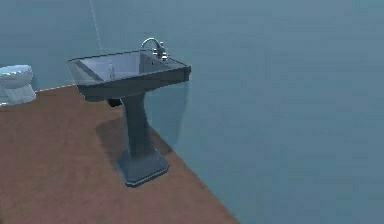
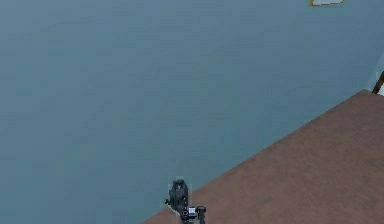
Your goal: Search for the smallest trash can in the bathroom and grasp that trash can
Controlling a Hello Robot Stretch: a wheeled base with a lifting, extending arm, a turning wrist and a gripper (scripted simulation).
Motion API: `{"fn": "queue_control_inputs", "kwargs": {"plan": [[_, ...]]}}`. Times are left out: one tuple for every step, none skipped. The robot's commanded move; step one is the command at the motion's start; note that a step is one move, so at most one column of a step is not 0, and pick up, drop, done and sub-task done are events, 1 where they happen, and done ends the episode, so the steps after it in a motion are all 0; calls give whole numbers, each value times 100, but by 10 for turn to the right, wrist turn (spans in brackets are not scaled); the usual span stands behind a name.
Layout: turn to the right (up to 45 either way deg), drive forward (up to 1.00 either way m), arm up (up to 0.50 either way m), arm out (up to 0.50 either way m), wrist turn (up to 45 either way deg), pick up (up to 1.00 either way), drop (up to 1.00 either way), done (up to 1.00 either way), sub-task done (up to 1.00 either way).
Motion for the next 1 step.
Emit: {"fn": "queue_control_inputs", "kwargs": {"plan": [[0, 0, 0, 0, 0, 0, 0, 100, 0]]}}
